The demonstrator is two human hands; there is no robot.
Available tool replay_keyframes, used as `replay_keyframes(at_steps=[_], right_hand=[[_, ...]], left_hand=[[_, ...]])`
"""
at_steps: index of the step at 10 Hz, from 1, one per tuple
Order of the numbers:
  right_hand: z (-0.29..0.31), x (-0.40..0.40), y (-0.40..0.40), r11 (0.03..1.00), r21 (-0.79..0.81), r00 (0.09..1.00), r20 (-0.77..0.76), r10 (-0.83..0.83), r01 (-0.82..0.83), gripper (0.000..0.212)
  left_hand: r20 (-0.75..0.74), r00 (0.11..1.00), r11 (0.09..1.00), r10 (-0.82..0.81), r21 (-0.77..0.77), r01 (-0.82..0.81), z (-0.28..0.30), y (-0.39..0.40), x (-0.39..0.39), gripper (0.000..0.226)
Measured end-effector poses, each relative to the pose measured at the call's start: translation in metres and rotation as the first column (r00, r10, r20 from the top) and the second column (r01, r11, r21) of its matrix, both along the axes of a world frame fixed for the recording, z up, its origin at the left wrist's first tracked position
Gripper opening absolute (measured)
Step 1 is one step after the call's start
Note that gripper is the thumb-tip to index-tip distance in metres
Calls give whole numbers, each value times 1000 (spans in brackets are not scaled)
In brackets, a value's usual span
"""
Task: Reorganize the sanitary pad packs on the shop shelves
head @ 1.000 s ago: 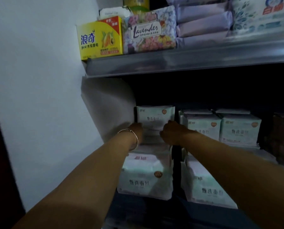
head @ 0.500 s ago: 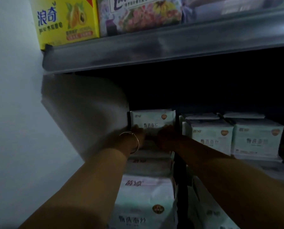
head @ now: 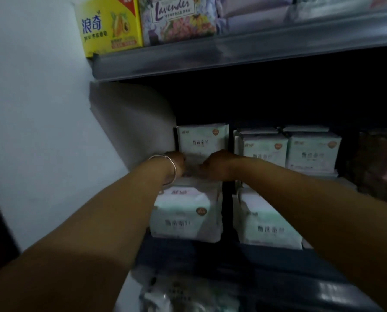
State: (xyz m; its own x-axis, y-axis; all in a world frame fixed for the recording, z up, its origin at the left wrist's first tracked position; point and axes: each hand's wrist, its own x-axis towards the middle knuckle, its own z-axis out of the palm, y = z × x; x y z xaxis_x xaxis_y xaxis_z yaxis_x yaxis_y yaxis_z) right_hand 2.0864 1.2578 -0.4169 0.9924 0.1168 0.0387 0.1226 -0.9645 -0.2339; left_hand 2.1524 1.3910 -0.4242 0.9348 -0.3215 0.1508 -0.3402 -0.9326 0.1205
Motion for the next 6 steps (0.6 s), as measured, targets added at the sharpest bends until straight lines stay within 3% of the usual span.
replay_keyframes(at_steps=[2, 3, 4, 6], right_hand=[[-21, -55, 10, 994, -12, 994, 18, 112, -112, 60], [-33, -69, 10, 975, -197, 994, -33, 102, -107, 55], [-42, -79, 10, 949, -315, 998, 35, 48, -35, 66], [-47, -76, 4, 968, -250, 981, 190, 46, 3, 67]], left_hand=[[117, 984, 991, 131, -32, -128, -14, 21, -64, 38], [156, 984, 995, 91, 14, -94, -25, 23, -77, 36], [134, 990, 993, 35, 108, -49, -38, 20, -85, 36], [186, 982, 996, 44, 66, -57, -39, 21, -90, 39]])
